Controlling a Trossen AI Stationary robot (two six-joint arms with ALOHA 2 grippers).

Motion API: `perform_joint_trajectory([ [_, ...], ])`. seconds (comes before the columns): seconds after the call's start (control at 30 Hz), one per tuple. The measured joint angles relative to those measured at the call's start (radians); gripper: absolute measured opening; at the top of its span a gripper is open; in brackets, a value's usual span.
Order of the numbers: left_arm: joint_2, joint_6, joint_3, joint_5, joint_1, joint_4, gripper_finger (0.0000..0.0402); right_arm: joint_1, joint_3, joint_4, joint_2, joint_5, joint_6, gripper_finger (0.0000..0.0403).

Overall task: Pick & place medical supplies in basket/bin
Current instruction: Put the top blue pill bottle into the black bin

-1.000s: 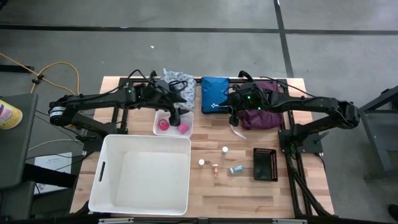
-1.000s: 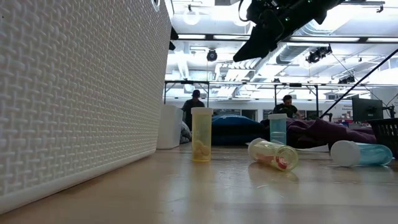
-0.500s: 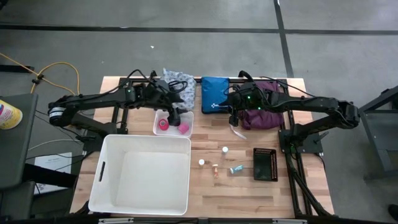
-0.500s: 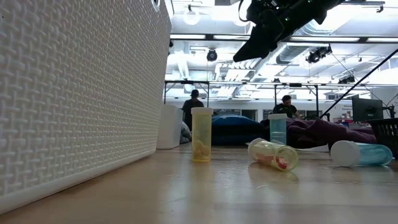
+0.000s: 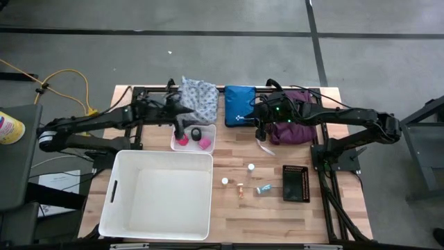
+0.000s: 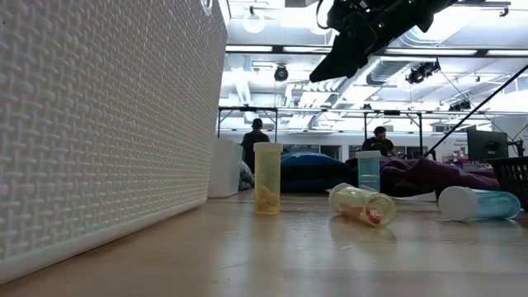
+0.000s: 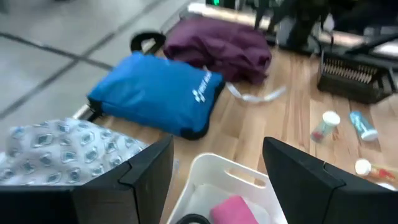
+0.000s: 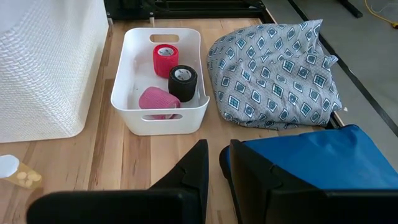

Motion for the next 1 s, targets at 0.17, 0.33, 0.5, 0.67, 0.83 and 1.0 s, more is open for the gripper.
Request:
perform_joint_trajectory([
  [0.17, -0.14, -0.005, -0.135, -0.001, 0.047, 0.101, 0.024, 0.0, 0.0, 0.0, 0.0, 0.0, 0.0, 0.0055],
  [0.33, -0.254, -0.016, -0.267, -0.001, 0.097, 0.21, 0.024, 0.0, 0.0, 0.0, 0.0, 0.0, 0.0, 0.0055],
  [0.5, -0.347, -0.024, -0.364, -0.002, 0.149, 0.295, 0.024, 0.0, 0.0, 0.0, 0.0, 0.0, 0.0, 0.0055],
  [0.67, -0.417, -0.053, -0.418, -0.002, 0.185, 0.302, 0.024, 0.0, 0.0, 0.0, 0.0, 0.0, 0.0, 0.0055],
  [0.83, -0.473, -0.063, -0.459, -0.002, 0.193, 0.297, 0.024, 0.0, 0.0, 0.0, 0.0, 0.0, 0.0, 0.0055],
  [1.0, -0.54, -0.078, -0.492, -0.002, 0.192, 0.291, 0.024, 0.0, 0.0, 0.0, 0.0, 0.0, 0.0, 0.0055],
])
